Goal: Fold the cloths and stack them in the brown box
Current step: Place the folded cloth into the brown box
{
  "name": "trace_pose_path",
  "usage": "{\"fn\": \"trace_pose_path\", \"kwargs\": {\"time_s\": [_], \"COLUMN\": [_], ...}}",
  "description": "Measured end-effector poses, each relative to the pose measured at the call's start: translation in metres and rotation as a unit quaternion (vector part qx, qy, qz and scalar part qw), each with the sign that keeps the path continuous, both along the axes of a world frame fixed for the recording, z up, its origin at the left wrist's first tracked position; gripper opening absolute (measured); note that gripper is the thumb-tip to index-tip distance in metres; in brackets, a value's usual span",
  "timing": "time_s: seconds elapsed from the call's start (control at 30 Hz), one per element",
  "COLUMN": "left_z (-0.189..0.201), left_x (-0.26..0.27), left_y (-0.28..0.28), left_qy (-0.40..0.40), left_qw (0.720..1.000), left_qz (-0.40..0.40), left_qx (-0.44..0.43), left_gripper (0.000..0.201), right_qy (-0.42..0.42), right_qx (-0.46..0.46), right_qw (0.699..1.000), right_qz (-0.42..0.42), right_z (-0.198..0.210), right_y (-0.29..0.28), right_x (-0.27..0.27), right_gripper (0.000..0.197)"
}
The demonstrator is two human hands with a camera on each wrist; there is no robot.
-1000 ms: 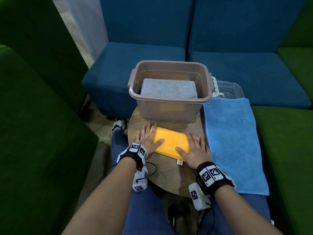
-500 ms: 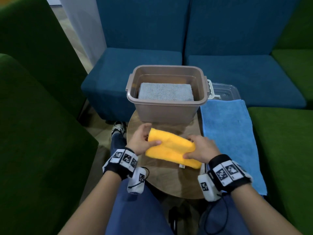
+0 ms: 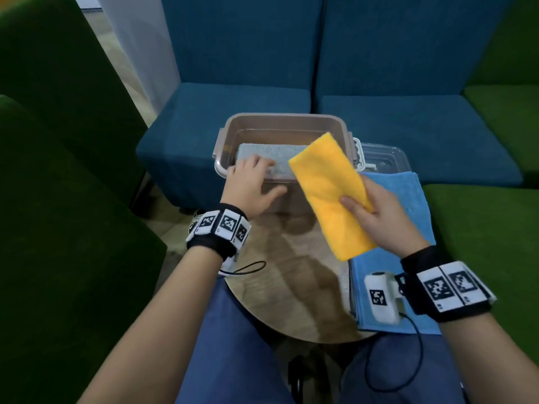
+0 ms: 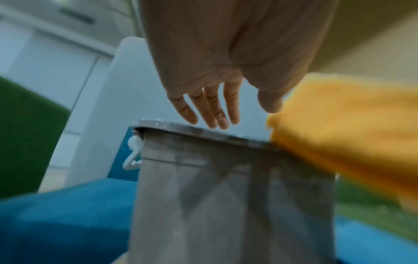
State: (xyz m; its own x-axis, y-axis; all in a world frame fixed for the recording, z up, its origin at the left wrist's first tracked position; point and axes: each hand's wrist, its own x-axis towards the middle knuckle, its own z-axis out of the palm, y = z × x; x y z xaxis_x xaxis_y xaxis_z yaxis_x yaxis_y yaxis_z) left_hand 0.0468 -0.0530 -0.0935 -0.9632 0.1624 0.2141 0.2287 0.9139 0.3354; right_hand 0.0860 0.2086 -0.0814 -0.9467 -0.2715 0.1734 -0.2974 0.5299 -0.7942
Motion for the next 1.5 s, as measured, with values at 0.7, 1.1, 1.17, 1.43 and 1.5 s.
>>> {"fn": "trace_pose_path", "kwargs": {"time_s": [0.7,1.1,1.17,1.43,1.5], "left_z": [0.037,0.058,0.06,0.053,0.056], "left_x": [0.017,-0.051,-0.055,-0.059,-0.058], "left_y": [-0.031,-0.045,-0.045,-0.052,-0.058], "left_qy": [-0.002,-0.148,-0.139,-0.181,-0.18], "left_qw": [0.996,0.964,0.969,0.972,0.979], "left_qz": [-0.032,-0.015,-0.014,0.008,0.007], "left_qx": [0.087,-0.222,-0.206,-0.15,-0.097], "left_gripper": [0.03,0.029,0.029,0.024,0.024], "right_qy": [0.13,-0.019,-0.029,-0.063,-0.069], "right_qx": [0.496,0.581,0.589,0.592,0.583], "right_qw": [0.842,0.792,0.792,0.789,0.798], "right_qz": [0.169,0.188,0.159,0.15,0.14], "right_z": [0.082,0.056,0.056,0.053,0.056], "right_y": [-0.096,-0.118,-0.112,-0.103,-0.096], "right_x": [-0.114,-0.13,-0.134,-0.134,-0.133], "right_gripper": [0.02,0.027,0.02,0.029,0.035]}}
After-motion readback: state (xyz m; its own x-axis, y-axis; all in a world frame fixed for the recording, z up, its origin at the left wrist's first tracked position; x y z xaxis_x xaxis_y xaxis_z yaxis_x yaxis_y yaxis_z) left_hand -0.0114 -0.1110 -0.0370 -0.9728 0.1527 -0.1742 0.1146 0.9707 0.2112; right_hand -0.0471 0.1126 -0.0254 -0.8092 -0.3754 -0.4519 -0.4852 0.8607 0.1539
